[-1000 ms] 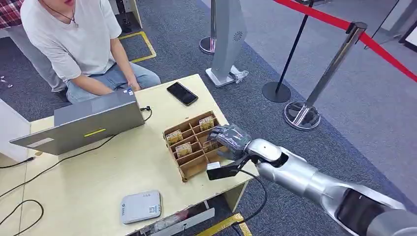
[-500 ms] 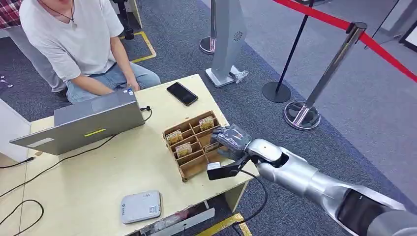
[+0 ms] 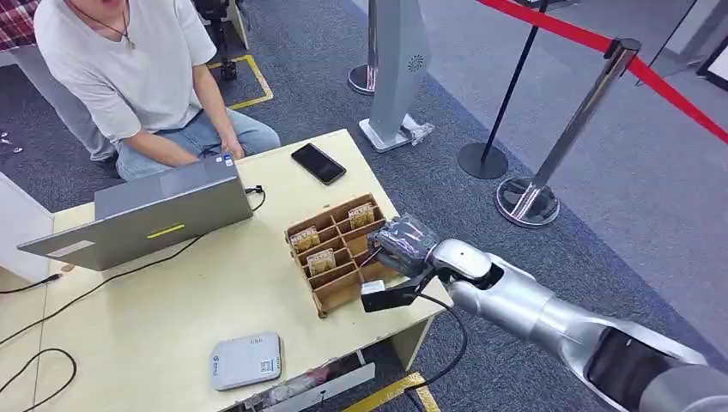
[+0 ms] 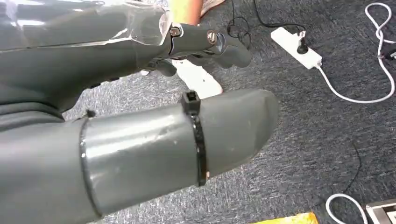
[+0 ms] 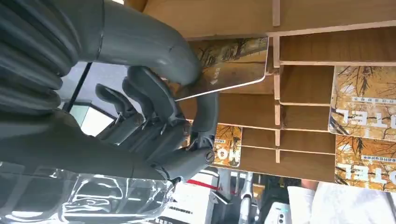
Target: Pass the card to the sensor for recognition and then transmit it.
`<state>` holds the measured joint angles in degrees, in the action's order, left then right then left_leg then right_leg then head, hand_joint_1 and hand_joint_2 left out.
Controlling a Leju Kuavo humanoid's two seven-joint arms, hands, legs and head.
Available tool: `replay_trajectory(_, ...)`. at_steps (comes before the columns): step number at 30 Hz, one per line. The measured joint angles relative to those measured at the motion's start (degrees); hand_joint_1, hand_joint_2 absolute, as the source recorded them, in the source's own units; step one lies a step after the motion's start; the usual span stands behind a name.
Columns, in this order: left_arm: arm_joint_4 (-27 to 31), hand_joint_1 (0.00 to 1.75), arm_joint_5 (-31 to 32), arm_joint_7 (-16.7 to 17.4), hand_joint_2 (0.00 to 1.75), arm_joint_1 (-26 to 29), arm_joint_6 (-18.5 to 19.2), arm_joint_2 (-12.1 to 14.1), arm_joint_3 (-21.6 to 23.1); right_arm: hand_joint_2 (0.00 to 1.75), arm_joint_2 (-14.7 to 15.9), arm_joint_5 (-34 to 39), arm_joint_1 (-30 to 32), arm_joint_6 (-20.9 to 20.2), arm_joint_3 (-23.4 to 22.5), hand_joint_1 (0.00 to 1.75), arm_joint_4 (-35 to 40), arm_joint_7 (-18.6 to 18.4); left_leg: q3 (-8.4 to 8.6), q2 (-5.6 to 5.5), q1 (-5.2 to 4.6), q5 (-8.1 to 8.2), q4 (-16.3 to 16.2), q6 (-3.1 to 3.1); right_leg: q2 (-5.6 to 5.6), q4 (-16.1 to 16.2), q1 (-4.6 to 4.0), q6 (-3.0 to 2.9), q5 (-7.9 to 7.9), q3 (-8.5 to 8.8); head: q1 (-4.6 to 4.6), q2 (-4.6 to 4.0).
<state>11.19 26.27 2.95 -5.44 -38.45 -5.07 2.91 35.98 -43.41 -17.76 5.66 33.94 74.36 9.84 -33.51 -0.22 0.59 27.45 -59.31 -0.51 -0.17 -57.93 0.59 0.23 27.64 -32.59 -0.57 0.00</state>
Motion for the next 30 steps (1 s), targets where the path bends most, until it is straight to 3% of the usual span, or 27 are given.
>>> replay_trajectory(14,0.00,0.00,0.61,-0.07,0.00,0.02,-0.07,0.00,-0.11,1.75,-0.04,-0.59,0.03,3.54,-0.22,1.75,0.09,0.85,0.00,0.00,0.00,0.00,0.00,0.00,0.00,0.00,0.00,0.00,0.00,0.00,0.00,0.00)
replay_trajectory(30,0.00,0.00,0.57,-0.77,0.00,0.20,-0.28,0.00,-1.49,1.75,0.04,-0.87,-0.51,6.38,-5.03,1.75,6.73,0.79,0.00,0.00,0.00,0.00,0.00,0.00,0.01,0.00,0.00,0.00,0.00,0.00,0.02,0.00)
